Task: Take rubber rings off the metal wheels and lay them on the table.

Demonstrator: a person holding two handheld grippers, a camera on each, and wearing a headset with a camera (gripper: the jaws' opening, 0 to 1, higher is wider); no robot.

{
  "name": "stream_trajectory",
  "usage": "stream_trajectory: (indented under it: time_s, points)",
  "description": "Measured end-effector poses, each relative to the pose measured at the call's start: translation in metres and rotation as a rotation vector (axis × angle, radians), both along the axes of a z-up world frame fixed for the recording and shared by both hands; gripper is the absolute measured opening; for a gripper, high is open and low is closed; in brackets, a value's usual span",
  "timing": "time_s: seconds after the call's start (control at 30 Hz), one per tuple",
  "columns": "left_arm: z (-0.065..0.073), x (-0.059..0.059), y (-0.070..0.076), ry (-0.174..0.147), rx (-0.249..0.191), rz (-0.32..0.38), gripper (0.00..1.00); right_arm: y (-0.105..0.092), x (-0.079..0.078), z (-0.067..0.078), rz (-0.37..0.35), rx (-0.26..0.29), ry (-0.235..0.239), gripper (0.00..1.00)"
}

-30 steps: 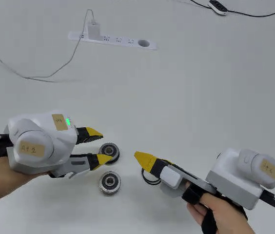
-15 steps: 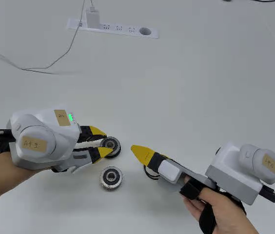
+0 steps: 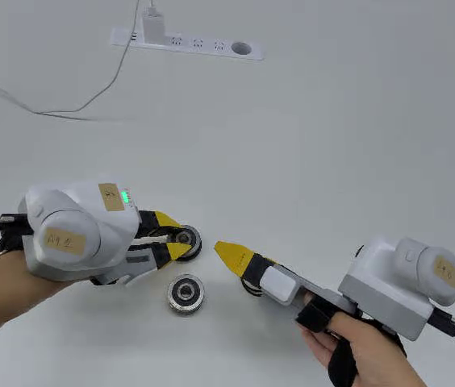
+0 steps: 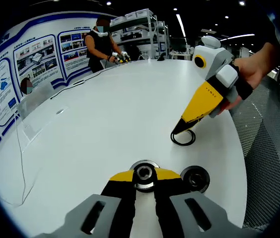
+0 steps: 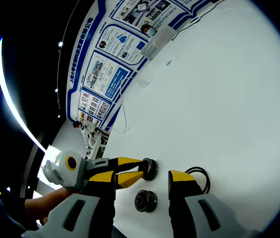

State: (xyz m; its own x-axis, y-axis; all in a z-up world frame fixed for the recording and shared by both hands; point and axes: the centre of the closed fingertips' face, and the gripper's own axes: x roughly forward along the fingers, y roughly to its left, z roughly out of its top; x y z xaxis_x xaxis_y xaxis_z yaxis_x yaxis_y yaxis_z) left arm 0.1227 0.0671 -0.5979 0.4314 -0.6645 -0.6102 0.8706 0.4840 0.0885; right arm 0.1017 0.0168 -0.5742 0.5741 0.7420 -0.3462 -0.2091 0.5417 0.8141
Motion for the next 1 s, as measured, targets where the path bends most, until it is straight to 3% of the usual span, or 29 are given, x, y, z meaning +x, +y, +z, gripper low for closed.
stream_trajectory:
  time_s: [0.5, 0.57, 1.0]
  points:
    - [-0.001, 0.0, 0.0, -0.009, 0.029, -0.045, 0.13, 0.024, 0.001, 0.005, 0.074, 0.033, -0.003, 0.48]
    - [-0.001, 0.0, -0.001, -0.023, 0.037, -0.056, 0.13, 0.028, 0.002, 0.005, 0.083, 0.035, -0.004, 0.5]
    - [-0.001, -0.002, -0.002, -0.011, 0.027, -0.101, 0.13, 0.052, 0.01, 0.0, 0.123, 0.039, 0.014, 0.64]
